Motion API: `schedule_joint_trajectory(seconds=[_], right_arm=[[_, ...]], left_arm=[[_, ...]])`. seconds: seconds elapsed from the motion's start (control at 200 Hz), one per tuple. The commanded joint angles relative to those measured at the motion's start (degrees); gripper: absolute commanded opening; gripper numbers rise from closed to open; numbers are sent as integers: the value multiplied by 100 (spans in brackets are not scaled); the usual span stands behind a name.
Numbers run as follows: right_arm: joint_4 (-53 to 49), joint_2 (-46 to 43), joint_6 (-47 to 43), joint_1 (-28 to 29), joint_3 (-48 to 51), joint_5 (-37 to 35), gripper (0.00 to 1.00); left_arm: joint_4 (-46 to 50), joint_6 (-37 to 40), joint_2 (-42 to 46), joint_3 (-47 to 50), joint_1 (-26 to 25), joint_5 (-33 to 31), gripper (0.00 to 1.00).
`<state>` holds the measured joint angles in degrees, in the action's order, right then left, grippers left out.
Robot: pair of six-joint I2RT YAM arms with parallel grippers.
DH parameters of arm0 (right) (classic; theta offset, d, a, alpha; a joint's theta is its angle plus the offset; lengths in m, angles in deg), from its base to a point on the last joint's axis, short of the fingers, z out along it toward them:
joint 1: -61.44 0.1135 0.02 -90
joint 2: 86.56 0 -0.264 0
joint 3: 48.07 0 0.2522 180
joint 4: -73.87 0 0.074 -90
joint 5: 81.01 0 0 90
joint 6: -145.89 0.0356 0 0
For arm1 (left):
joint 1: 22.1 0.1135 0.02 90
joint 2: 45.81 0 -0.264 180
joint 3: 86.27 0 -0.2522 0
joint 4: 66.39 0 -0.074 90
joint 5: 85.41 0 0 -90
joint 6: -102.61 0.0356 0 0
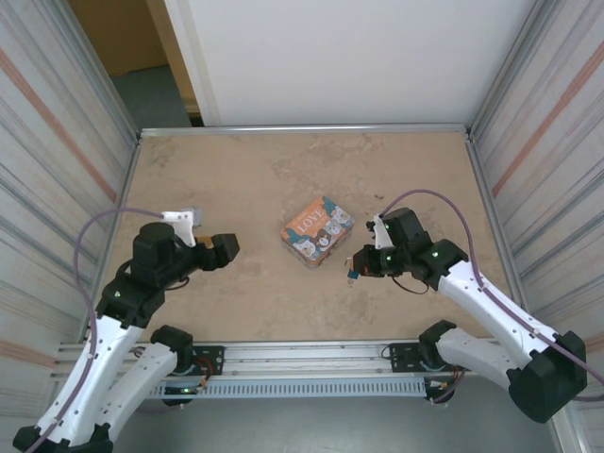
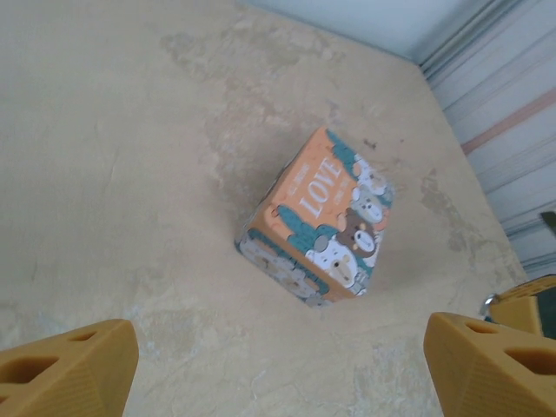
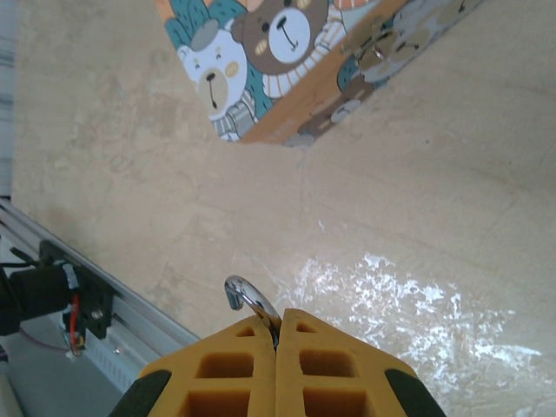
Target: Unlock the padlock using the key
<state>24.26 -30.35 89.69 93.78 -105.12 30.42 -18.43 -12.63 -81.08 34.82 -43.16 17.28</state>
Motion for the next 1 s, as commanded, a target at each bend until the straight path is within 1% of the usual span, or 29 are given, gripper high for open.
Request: schedule_joint_trajectory(seconds=[0.0, 0.175, 0.251, 0.326, 0.471, 0.596, 0.706, 0.802, 0.992], right_arm=[[-281, 13, -110, 111, -171, 30, 0], [-387, 280, -136, 175, -195, 111, 0], [-487, 327, -168, 194, -223, 109, 0], [-556, 354, -172, 212, -225, 114, 0], [-646, 409, -172, 268, -213, 151, 0], [-729, 507, -207, 307, -215, 201, 0], [-706, 631, -234, 330, -174, 259, 0], [-604, 761, -225, 387, -137, 325, 0], [-506, 1035, -234, 603, -127, 355, 0]], left_arm=[[329, 1031, -178, -523, 24, 173, 86], [465, 2362, -413, -987, 32, 277, 86], [419, 2840, -405, -889, 28, 201, 86], [228, 3180, -322, -570, 27, 112, 86], [-384, 3218, 45, 320, 32, -291, 86], [-746, 3373, 418, 913, 29, -261, 87], [-784, 3473, 628, 1100, 26, -224, 90], [-758, 3534, 627, 1203, 32, -139, 91], [-636, 3647, 406, 1100, 31, -460, 91]])
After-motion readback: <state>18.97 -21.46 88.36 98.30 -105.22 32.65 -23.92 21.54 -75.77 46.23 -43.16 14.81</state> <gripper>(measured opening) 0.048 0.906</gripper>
